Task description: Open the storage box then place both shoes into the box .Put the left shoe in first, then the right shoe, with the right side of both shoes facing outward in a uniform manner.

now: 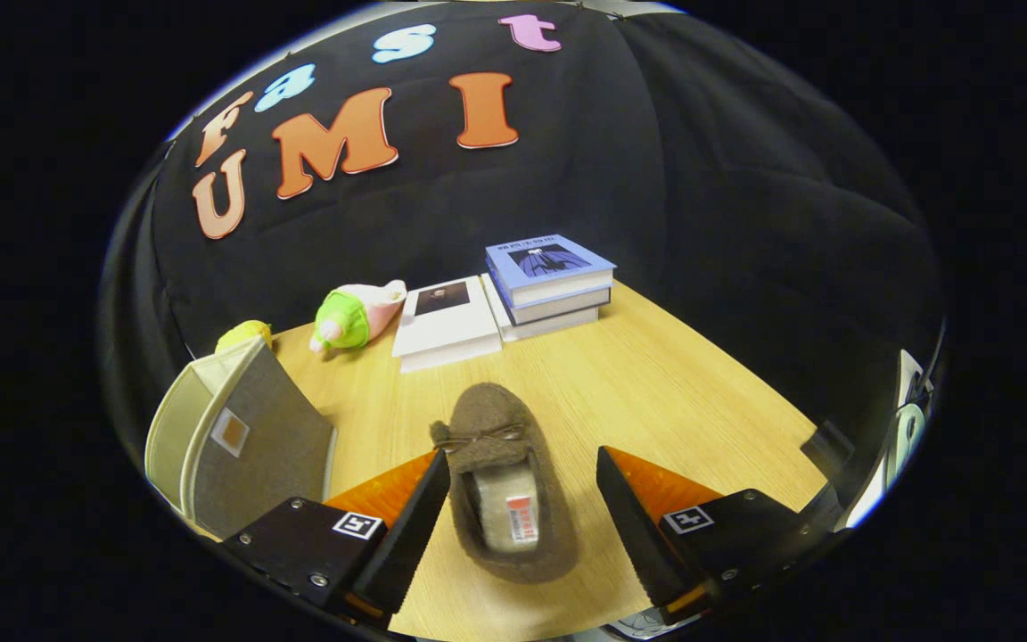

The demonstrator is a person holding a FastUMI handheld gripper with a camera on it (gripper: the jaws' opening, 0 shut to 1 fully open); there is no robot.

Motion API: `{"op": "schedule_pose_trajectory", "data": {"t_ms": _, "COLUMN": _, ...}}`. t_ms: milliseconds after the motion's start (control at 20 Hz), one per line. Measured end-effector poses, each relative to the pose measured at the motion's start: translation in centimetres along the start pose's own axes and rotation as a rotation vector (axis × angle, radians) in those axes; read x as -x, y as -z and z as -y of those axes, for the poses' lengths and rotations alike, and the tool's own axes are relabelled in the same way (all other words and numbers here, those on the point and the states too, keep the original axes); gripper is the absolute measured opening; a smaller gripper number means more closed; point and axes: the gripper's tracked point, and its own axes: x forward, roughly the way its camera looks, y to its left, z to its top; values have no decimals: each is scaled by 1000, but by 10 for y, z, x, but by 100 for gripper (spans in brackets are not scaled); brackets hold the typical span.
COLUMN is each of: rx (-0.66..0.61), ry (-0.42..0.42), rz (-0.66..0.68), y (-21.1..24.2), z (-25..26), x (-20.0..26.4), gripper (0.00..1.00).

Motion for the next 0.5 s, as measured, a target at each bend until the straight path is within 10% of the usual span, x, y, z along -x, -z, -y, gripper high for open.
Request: {"op": "schedule_pose_trajectory", "data": {"t_ms": 500, "rx": -91, "ry": 17, "rz": -106, "y": 36, "z": 15, "x": -50, "gripper": 70}}
